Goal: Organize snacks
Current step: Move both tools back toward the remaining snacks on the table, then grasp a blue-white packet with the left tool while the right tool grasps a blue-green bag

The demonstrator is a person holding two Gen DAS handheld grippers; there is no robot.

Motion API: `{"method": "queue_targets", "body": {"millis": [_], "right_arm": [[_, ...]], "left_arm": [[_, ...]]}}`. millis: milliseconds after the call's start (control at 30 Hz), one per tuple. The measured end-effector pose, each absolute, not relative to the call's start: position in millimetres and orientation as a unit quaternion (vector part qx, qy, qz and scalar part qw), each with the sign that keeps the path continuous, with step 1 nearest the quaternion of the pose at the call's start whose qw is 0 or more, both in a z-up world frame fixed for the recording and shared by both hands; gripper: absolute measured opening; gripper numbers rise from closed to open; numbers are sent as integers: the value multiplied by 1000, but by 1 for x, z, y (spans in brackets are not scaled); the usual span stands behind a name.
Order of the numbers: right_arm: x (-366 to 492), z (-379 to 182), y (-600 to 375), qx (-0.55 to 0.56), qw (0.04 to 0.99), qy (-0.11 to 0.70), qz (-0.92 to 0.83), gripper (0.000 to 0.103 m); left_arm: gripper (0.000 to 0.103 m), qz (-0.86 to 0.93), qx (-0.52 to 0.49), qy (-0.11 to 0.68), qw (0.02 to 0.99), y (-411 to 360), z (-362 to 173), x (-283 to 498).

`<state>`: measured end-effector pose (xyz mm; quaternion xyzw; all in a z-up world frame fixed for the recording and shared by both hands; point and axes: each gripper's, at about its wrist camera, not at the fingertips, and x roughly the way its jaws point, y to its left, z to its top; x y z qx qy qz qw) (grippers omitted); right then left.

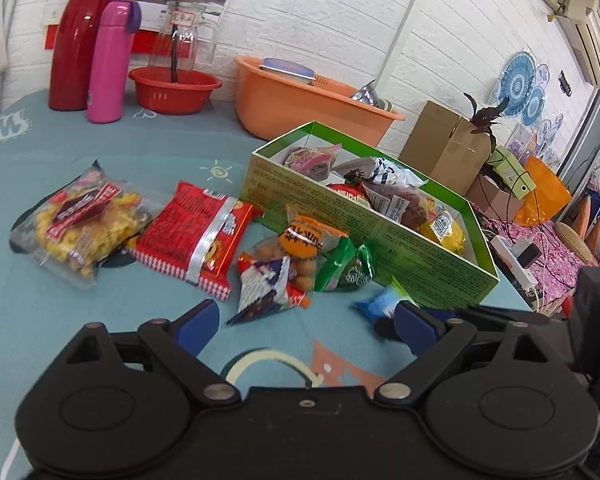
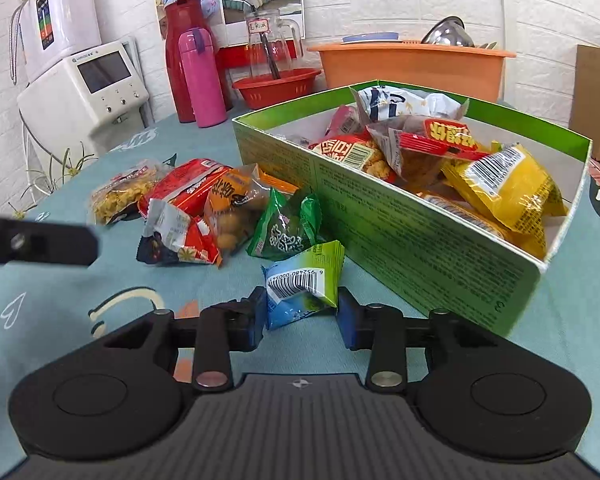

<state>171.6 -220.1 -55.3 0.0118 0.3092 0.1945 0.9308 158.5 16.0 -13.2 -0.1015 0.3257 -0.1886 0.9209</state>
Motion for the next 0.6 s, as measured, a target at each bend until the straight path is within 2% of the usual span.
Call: {"method": "queue_targets", "body": {"millis": [333,367,400,433,567,600], "right_arm": [[151,-49,-230,26,933,296,203,64],[153,-48,-230,28,932,298,205,64],[153,-48,-230,30,931,298,207,64],[153,-49,-230,31,930,299,209,64],[155,-51,-226,35,928,305,213,64],[155,-51,-226,35,927,306,213,64]], "left_arm": [[103,-155,-95,352,918,3,-42,211],[97,-155,-96,354,917,4,-44,212],[74,-158,-99,359,915,5,-45,214],[68,-163,-103,365,911,6,-47,215],[80,-164,-114,357,913,7,-48,216],[80,-164,-116,355,913,7,-48,216]]}}
